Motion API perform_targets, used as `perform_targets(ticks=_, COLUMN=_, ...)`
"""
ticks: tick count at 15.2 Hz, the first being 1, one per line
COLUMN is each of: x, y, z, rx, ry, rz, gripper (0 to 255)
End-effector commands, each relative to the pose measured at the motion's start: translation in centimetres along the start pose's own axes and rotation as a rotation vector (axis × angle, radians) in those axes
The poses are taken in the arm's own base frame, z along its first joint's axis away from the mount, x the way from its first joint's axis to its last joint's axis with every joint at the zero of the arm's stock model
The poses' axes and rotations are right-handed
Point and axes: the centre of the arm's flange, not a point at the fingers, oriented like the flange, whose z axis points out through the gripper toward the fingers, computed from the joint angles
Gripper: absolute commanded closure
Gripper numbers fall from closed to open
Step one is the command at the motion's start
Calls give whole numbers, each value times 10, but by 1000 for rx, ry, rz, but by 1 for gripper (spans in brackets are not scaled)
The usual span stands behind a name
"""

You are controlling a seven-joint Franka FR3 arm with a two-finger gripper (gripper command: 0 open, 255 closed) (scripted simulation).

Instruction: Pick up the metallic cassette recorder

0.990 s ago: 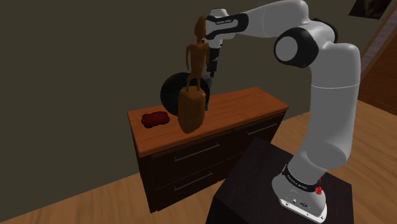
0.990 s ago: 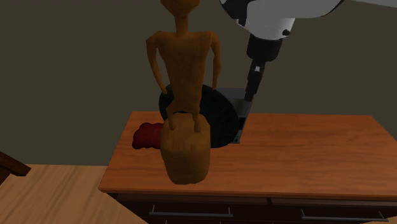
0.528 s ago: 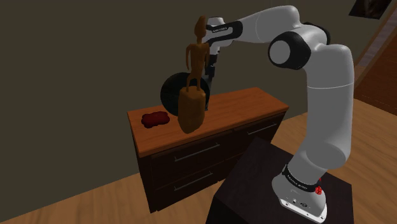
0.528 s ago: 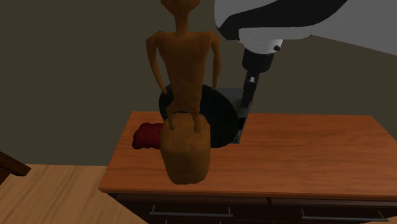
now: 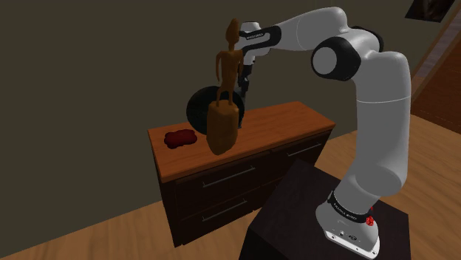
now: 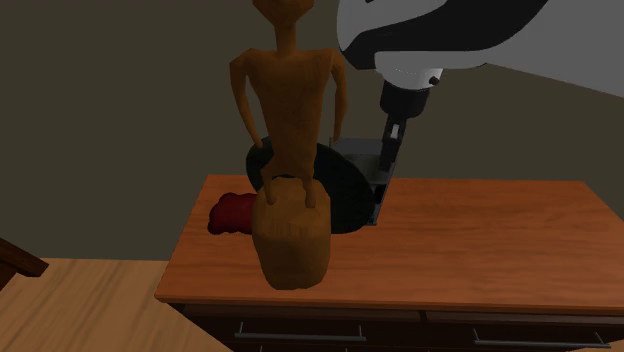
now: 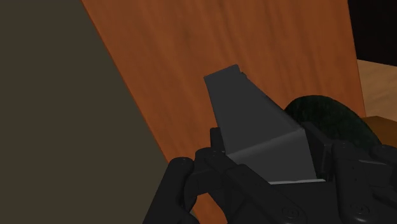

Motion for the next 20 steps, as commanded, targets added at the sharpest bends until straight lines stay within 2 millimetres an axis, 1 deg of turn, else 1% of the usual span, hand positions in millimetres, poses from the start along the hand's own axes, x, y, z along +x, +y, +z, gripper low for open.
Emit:
perform_targets(ticks=1, x=1, y=0, z=1, rx=1, ry=0, rz=-1, gripper=255)
perform_targets(ticks=4, x=0, y=0, z=1, rx=1, ry=0, rz=-1, gripper=255)
perform_targets(ticks=19, x=0, y=-3, z=-78, rx=1, ry=0, rz=-1, gripper=255)
perform_targets(ticks=20, x=0, y=-3, z=-79, rx=1, ry=0, rz=-1, gripper=255)
